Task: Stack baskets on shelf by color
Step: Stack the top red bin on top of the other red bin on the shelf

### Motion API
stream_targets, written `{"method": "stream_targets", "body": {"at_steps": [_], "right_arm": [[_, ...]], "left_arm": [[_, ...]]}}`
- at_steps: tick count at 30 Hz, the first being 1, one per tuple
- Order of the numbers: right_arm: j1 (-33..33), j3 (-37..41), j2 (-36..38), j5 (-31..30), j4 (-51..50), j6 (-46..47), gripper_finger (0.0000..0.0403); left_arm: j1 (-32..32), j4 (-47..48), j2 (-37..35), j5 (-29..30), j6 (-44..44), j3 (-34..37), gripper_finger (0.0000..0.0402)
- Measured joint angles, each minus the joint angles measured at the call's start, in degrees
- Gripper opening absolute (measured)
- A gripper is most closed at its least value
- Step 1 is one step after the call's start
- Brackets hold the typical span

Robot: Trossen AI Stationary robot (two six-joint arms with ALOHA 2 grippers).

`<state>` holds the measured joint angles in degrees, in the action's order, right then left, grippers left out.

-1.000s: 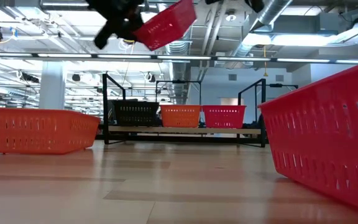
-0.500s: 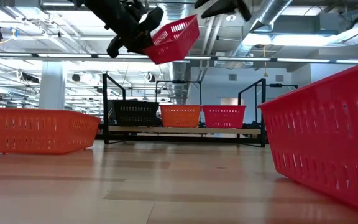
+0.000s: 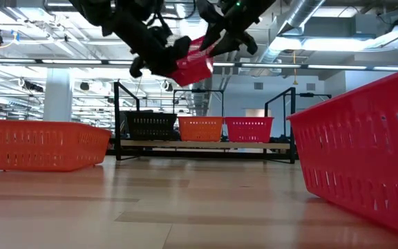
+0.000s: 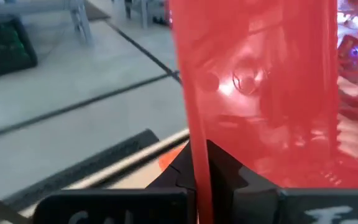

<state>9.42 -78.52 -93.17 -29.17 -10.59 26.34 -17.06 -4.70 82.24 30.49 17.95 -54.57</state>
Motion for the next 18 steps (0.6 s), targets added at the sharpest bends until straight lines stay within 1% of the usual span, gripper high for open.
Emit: {"method": "stream_targets", "body": {"at_steps": [3, 6, 10, 15, 18], "right_arm": [[1.5, -0.8, 0.2, -0.2, -0.5, -2.2, 0.0155], [3.1, -1.1, 1.2, -0.2, -1.5, -4.0, 0.0149], [4.4, -1.5, 2.3, 0.3, -3.3, -3.6, 0.0138], [4.5, -1.6, 2.3, 0.2, -3.6, -2.9, 0.0129], [5.1, -1.6, 2.3, 0.3, -6.5, -3.7, 0.0128]], "left_arm": [[0.1, -0.5, 2.0, -2.5, 2.1, 0.0, 0.0001], [0.3, -3.6, 3.9, -4.9, 2.4, -0.1, 0.0001], [0.5, -7.0, 4.1, -6.1, 1.5, -0.1, 0.0001], [0.6, -4.7, 2.4, -6.3, -0.3, -0.1, 0.0001], [0.7, -2.7, 1.1, -7.3, -0.1, -0.1, 0.0001]]}}
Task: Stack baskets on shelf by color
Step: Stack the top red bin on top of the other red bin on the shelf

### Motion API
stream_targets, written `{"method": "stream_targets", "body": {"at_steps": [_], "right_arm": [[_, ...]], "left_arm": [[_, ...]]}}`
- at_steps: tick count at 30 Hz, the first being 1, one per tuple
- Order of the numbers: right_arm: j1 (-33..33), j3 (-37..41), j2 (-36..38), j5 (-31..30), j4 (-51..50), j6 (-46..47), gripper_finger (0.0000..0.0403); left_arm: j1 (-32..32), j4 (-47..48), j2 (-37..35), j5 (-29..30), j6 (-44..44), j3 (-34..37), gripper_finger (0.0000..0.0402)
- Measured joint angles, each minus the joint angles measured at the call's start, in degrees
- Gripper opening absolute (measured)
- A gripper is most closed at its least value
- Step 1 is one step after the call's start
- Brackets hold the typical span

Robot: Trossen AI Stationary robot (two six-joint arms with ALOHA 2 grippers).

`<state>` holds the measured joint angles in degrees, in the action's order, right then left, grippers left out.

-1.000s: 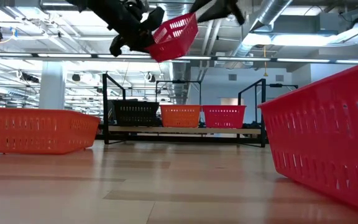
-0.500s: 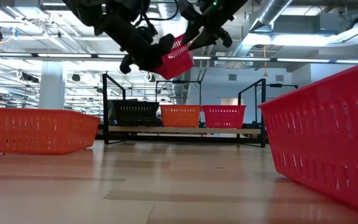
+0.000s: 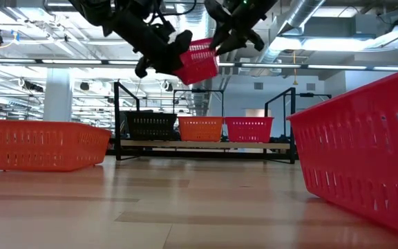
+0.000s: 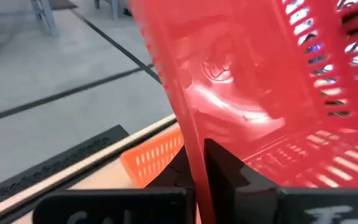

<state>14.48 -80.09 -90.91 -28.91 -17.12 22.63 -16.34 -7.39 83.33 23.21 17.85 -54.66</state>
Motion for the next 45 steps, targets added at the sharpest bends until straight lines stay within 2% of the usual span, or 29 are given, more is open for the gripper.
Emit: {"method": "stream_targets", "body": {"at_steps": [5, 12, 14, 18, 21, 27, 35, 37, 39, 41, 45], "right_arm": [[0.9, 0.0, 0.0, 0.1, -6.5, 1.2, 0.0129], [1.4, 0.0, 0.0, 0.3, -6.5, 1.7, 0.0111], [1.5, 0.0, 0.0, 0.3, -6.1, 1.9, 0.0092], [1.6, 0.0, 0.0, 1.2, -4.5, 2.2, 0.0019], [1.5, 0.0, 0.0, 1.0, -5.0, 1.9, 0.0009], [1.5, 0.0, 0.0, 0.1, -5.6, 1.3, 0.0003], [2.0, 0.2, -0.5, 0.9, -11.1, 0.8, 0.0002], [2.3, 0.2, -0.5, 0.9, -13.8, 1.9, 0.0001], [2.5, 0.2, -0.5, 1.1, -16.5, 3.3, 0.0001], [3.1, 0.2, -0.1, 3.3, -18.6, 5.3, 0.0001], [4.7, 0.2, 1.7, 9.6, -21.9, 8.6, 0.0001]], "left_arm": [[1.0, 0.6, -4.1, 1.0, -2.0, 0.0, 0.0001], [2.7, 1.3, -7.8, 1.5, -3.2, 0.0, 0.0001], [2.9, 1.3, -7.8, 1.8, -2.8, 0.0, 0.0001], [3.1, 1.5, -7.9, 2.4, 0.4, 0.0, 0.0006], [3.3, 1.3, -7.9, 1.9, 2.4, 0.0, 0.002], [3.6, -0.2, -8.1, -3.7, 1.1, -0.4, 0.0079], [3.8, 1.8, -8.5, -22.5, -4.8, -9.0, 0.0213], [3.8, 4.3, -9.0, -26.0, -4.9, -12.0, 0.0235], [3.8, 10.3, -10.2, -27.0, -5.7, -15.2, 0.0249], [3.7, 18.2, -11.2, -24.8, -8.4, -18.5, 0.0256], [4.6, 35.1, -14.0, -15.9, -9.9, -22.0, 0.0256]]}}
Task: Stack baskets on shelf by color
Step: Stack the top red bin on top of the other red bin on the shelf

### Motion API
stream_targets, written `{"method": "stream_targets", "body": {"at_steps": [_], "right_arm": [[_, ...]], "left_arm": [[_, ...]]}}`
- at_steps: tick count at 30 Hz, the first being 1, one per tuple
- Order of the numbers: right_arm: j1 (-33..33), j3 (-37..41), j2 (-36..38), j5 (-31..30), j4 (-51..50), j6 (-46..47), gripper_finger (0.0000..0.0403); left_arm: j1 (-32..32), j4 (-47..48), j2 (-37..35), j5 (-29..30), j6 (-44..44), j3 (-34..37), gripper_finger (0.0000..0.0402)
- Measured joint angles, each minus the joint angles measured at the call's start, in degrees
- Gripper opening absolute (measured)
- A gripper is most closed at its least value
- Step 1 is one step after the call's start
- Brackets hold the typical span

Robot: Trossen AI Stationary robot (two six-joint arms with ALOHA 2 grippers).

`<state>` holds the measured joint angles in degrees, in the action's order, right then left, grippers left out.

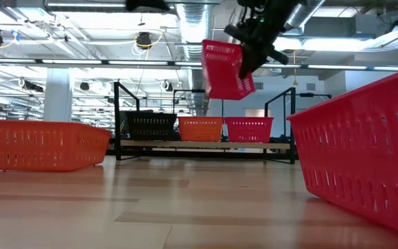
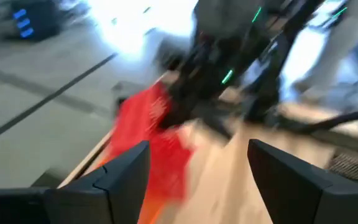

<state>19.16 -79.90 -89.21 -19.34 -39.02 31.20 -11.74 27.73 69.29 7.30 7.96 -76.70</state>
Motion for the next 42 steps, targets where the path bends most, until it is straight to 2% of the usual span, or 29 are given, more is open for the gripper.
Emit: {"method": "stream_targets", "body": {"at_steps": [3, 7, 11, 15, 22, 28, 32, 42], "right_arm": [[1.9, 0.0, 1.5, 3.8, -1.7, 0.6, 0.0001], [5.7, -1.5, 3.5, 9.9, -7.1, 2.7, 0.0001], [8.9, -3.8, 3.8, 15.2, -14.3, 5.5, 0.0001], [10.5, -4.3, 3.7, 20.1, -17.3, 8.2, 0.0001], [10.9, -4.3, 2.6, 28.1, -18.0, 12.4, 0.0003], [12.2, -4.3, -0.8, 31.4, -19.4, 12.0, 0.0002], [13.4, -4.3, -2.9, 31.5, -21.6, 9.2, 0.0002], [17.6, -4.3, -3.9, 31.2, -22.1, 9.3, 0.0002]], "left_arm": [[1.0, 9.9, -2.7, 6.6, 0.9, -0.2, 0.0252], [2.2, 21.0, -5.3, 14.7, 6.8, -0.2, 0.0252], [3.6, 25.8, -6.9, 19.1, 12.0, -0.1, 0.0252], [4.6, 26.4, -7.0, 21.7, 12.4, -0.1, 0.0252], [4.6, 26.4, -7.0, 22.2, 11.6, -0.1, 0.0252], [4.6, 26.4, -7.0, 22.1, 10.5, -0.1, 0.0251], [4.6, 26.6, -7.0, 21.9, 10.2, -0.1, 0.0251], [4.6, 27.0, -7.0, 21.9, 11.4, 0.0, 0.0251]]}}
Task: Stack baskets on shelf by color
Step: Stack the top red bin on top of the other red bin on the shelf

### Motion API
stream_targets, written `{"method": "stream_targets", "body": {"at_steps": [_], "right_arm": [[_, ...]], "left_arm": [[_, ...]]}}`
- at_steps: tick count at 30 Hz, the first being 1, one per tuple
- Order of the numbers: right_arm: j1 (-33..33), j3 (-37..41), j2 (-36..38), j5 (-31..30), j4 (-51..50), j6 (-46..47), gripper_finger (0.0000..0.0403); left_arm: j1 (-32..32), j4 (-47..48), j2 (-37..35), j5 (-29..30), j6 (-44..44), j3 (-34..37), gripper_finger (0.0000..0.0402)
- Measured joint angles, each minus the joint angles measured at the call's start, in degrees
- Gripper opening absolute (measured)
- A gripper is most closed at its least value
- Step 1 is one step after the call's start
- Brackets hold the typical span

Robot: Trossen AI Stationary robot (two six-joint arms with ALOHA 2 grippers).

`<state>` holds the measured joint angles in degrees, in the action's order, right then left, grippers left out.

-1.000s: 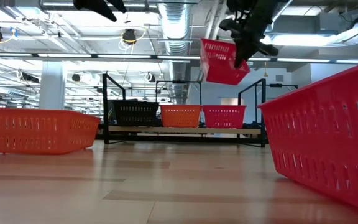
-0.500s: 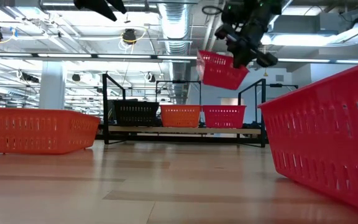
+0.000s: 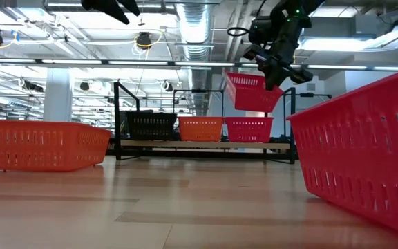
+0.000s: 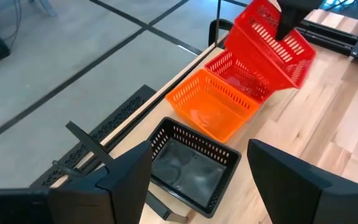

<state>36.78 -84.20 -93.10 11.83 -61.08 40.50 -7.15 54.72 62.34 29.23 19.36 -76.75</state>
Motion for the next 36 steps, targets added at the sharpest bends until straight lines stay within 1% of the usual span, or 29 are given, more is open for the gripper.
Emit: {"method": "stream_targets", "body": {"at_steps": [8, 16, 22, 25, 30, 33, 36], "right_arm": [[2.3, 0.0, 0.0, 0.1, 0.3, 2.6, 0.0001], [2.6, 1.8, 0.0, 4.3, 0.7, 3.0, 0.0001], [3.3, 2.6, 0.0, 5.0, 0.9, 2.7, 0.0001], [4.4, 2.6, 0.0, 8.2, 1.4, 2.6, 0.0001], [5.7, 2.7, -1.1, 11.3, 3.4, 2.3, 0.0001], [6.0, 2.6, -2.7, 13.8, 3.8, 1.4, 0.0001], [6.2, 2.7, -4.5, 14.8, 3.7, 0.4, 0.0001]], "left_arm": [[0.0, -0.2, 0.0, 0.1, 0.8, 0.0, 0.0251], [0.0, -0.2, 0.0, 0.1, 0.8, 0.0, 0.0251], [0.0, -0.2, 0.0, 0.1, 0.8, 0.0, 0.0251], [0.0, -0.2, 0.0, 0.1, 0.8, 0.0, 0.0251], [0.0, -0.2, 0.0, 0.1, 0.8, 0.0, 0.0251], [0.0, -0.2, 0.0, 0.2, 0.8, 0.0, 0.0251], [0.0, -0.2, 0.0, 0.2, 0.8, 0.0, 0.0251]]}}
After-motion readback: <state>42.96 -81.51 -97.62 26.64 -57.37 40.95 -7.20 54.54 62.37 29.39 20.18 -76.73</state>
